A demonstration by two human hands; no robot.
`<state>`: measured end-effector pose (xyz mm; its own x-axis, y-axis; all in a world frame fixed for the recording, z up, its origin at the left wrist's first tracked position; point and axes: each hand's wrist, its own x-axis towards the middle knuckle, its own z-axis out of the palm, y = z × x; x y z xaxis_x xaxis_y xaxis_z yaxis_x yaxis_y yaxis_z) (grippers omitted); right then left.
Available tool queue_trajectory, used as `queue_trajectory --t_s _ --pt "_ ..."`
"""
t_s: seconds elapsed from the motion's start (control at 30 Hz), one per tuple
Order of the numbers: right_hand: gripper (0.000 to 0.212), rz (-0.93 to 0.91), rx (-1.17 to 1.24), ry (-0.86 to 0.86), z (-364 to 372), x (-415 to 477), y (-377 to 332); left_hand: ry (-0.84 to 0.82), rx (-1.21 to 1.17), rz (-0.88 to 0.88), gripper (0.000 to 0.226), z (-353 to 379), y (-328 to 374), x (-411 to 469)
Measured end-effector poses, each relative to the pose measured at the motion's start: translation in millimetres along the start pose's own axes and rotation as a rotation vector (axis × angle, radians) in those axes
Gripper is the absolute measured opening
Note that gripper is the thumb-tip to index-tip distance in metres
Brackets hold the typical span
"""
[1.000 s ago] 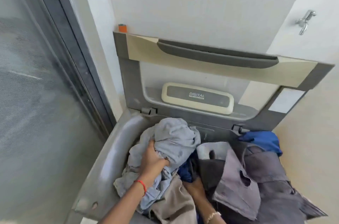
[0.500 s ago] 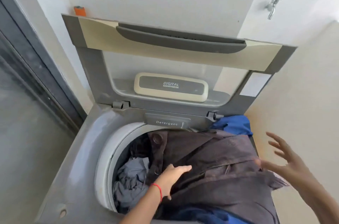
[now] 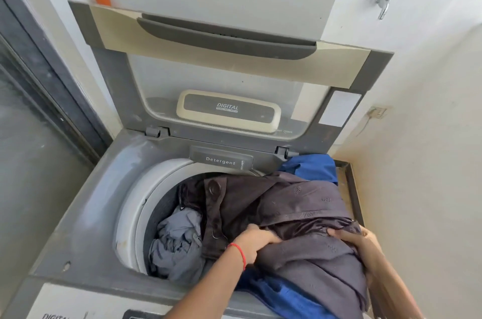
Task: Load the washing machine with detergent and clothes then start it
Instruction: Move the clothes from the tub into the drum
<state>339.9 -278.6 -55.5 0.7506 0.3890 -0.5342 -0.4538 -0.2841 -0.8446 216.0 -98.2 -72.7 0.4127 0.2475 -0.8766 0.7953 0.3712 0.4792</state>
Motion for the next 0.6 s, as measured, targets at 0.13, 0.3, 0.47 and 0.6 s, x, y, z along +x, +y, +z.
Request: queue_trajectory --t_s 0.13,0.3,0.47,0.6 --pt "0.018 -0.053 -0.035 0.089 5.4 -13.2 -15.0 0.184 0.059 0.142 0.038 0.3 7.4 -5.0" --pt "0.021 -0.047 0.110 -0.044 26.9 -38.9 -47.6 0.123 0.025 0.200 0.017 -28.1 19.2 -36.1" --pt "0.013 -0.017 0.325 -0.334 93.2 -69.2 -111.3 0.067 -0.170 0.332 0.024 -90.2 35.6 -89.9" --pt "0.021 -0.002 0.478 -0.611 161.4 -87.9 -154.9 -0.048 -0.438 0.451 0.045 -143.0 49.7 -134.4"
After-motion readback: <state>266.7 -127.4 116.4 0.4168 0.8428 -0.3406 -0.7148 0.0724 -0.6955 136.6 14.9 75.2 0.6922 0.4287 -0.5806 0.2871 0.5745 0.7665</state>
